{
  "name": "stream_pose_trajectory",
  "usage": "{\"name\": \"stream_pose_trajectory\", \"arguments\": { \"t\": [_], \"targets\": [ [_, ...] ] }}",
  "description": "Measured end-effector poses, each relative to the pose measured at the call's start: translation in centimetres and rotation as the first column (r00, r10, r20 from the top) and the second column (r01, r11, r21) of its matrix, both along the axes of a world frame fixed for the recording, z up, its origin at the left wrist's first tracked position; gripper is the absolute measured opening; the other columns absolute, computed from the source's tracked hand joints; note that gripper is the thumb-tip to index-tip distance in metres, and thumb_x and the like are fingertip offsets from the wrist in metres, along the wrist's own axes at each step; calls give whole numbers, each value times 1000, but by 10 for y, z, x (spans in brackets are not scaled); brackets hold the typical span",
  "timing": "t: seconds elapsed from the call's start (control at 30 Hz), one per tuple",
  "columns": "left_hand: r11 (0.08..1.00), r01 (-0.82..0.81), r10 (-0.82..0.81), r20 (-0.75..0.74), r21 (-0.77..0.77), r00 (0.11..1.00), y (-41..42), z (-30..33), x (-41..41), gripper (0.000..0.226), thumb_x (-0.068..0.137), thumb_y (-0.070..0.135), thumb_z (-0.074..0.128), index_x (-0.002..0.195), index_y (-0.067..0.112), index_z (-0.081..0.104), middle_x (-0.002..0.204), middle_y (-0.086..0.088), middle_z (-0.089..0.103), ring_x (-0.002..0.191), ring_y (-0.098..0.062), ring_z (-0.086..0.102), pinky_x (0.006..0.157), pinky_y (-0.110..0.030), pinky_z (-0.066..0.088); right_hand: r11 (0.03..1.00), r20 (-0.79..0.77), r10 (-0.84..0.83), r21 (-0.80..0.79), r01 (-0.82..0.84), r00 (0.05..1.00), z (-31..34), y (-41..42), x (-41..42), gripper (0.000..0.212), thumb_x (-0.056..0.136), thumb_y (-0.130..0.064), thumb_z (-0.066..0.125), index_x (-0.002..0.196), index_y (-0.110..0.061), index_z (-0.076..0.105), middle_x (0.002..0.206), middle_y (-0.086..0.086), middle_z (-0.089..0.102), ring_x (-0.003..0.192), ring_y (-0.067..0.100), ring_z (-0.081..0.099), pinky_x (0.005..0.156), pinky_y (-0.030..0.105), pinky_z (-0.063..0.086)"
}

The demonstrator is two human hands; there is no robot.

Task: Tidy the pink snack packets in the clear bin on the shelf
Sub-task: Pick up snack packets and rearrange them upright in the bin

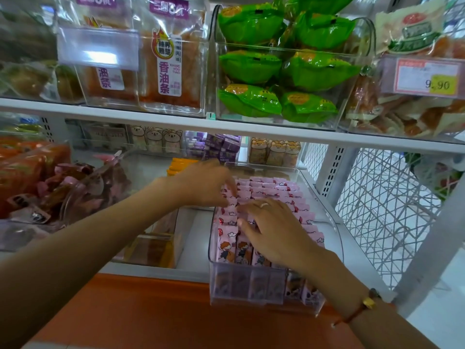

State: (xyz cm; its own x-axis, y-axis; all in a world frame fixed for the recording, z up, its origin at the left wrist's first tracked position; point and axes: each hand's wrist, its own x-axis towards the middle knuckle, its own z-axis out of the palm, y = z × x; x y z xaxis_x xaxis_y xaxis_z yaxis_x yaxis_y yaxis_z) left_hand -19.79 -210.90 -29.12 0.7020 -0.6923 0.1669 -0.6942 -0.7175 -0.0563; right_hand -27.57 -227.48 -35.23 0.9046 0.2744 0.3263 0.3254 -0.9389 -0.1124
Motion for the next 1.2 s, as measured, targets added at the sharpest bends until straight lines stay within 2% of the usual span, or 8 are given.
{"name": "stream_pose_trajectory", "arguments": {
  "t": [0.2, 0.37, 0.47, 0.57, 0.7, 0.8, 0.93, 1.2],
  "targets": [
    [978, -22, 23, -3, 205, 1000, -21, 0, -6, 34, 84, 41, 67, 116, 29, 65, 121, 3, 60, 115, -18, 47, 93, -34, 41, 1000, -38, -17, 15, 17, 999, -4, -7, -10, 39, 99, -46, 35, 133, -31, 47, 143, -6, 43, 132, 14, 35, 109, 34, 25],
    [987, -76, 53, 162, 141, 985, -23, -3, -11, 17, 91, 33, 60, 104, 25, 67, 119, -1, 59, 116, -21, 47, 97, -38, 42, 999, -49, -23, 24, 24, 999, -10, -9, -12, 45, 98, -50, 31, 139, -32, 40, 148, -7, 35, 137, 14, 28, 111, 34, 22],
    [968, -88, 125, 150, -233, 981, -12, -8, -16, 13, 94, 28, 55, 103, 21, 62, 115, 0, 60, 111, -19, 52, 86, -32, 44, 999, -59, -24, 28, 26, 998, -12, -10, -10, 47, 98, -50, 31, 140, -31, 38, 149, -7, 34, 137, 13, 27, 109, 34, 25],
    [720, -118, 207, 49, -684, 977, 1, -8, -32, 6, 96, 23, 52, 99, 24, 57, 96, 10, 63, 87, -8, 60, 62, -16, 42, 998, -107, -27, 57, 33, 994, -12, -10, -9, 48, 98, -51, 32, 141, -30, 37, 149, -7, 34, 138, 13, 26, 110, 35, 26],
    [402, -27, 92, 11, -915, 996, 9, -3, -60, 7, 93, 22, 58, 95, 29, 58, 91, 21, 63, 86, 3, 61, 69, -9, 48, 959, -139, -24, 275, 62, 990, 3, -1, -15, 59, 95, -57, 32, 146, -28, 24, 150, -1, 34, 134, 16, 35, 110, 39, 32],
    [322, 92, -31, 87, -942, 996, 8, -2, -83, 13, 92, 18, 60, 97, 30, 60, 93, 19, 64, 90, -1, 62, 75, -15, 51, 819, -68, 96, 573, -41, 993, 23, 11, -28, 71, 83, -70, 31, 146, -40, 19, 153, -12, 27, 136, 5, 27, 107, 28, 26],
    [224, 104, -177, 64, -969, 982, 2, -10, -99, 16, 91, 19, 61, 99, 32, 61, 95, 20, 67, 91, 0, 65, 73, -12, 51, 656, 93, 201, 727, -204, 975, 38, 21, -45, 34, 91, -46, 54, 123, -43, 45, 114, -30, 52, 101, -22, 48, 77, -2, 39],
    [379, -66, -169, -139, -923, 976, 11, -48, -95, 31, 92, 15, 60, 114, 36, 56, 111, 22, 58, 106, 6, 55, 81, -7, 46, 222, -159, 130, 967, 128, 979, 34, 7, -35, 11, 86, -31, 65, 95, -32, 59, 98, -6, 73, 98, 15, 68, 96, 40, 50]
  ]
}}
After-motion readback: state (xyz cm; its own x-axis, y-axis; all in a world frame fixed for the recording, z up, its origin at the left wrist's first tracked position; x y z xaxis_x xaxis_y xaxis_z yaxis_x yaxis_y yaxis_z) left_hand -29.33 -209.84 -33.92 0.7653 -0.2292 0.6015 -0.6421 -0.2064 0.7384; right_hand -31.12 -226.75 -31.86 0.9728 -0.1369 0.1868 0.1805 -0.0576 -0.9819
